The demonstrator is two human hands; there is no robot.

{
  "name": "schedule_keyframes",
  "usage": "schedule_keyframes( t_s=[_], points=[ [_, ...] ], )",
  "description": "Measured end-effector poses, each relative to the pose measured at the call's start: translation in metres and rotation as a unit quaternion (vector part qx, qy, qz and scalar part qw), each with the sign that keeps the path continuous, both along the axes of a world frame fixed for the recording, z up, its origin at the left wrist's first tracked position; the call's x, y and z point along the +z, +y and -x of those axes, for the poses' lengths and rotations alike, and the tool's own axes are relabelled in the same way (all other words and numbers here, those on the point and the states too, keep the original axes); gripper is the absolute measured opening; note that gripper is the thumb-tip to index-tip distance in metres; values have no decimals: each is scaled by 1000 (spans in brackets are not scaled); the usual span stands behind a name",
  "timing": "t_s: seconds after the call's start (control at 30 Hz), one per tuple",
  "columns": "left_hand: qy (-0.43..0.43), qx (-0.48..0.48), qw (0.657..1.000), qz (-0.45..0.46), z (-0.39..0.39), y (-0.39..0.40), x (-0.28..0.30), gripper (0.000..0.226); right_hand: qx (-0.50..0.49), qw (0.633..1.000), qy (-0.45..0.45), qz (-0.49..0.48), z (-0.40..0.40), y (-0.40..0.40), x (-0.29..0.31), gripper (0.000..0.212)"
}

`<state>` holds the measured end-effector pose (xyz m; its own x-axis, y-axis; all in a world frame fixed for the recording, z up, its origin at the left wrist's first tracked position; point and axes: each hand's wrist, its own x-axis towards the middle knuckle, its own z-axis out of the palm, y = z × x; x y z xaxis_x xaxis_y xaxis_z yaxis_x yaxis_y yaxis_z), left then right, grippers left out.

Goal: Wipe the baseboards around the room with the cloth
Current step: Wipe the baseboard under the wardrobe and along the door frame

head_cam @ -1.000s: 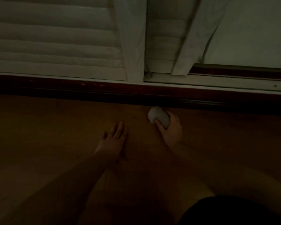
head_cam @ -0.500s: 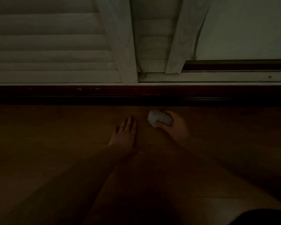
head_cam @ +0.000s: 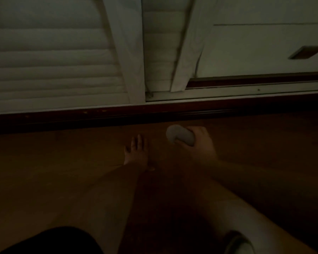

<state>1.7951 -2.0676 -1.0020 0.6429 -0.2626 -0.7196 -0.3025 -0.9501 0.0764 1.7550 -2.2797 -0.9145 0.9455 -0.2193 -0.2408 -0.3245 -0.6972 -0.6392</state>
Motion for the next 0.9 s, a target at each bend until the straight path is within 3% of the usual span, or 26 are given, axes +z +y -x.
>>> schedule_keyframes(
  t_s=[0.17,0.33,0.67,0.9],
  points=[
    [-63,-5,998,28,2,13,-32,122,-72,992,-60,-84,-25,49,-74,55],
    [-108,-11,993,56,1,21,-40,108,-107,984,-66,-125,-36,69,-122,58],
    [-110,-13,992,58,6,16,-39,113,-111,984,-35,-133,-73,42,-112,53],
    [-97,-10,994,54,4,13,-36,120,-183,979,-27,-86,-60,-52,-106,50]
  ],
)
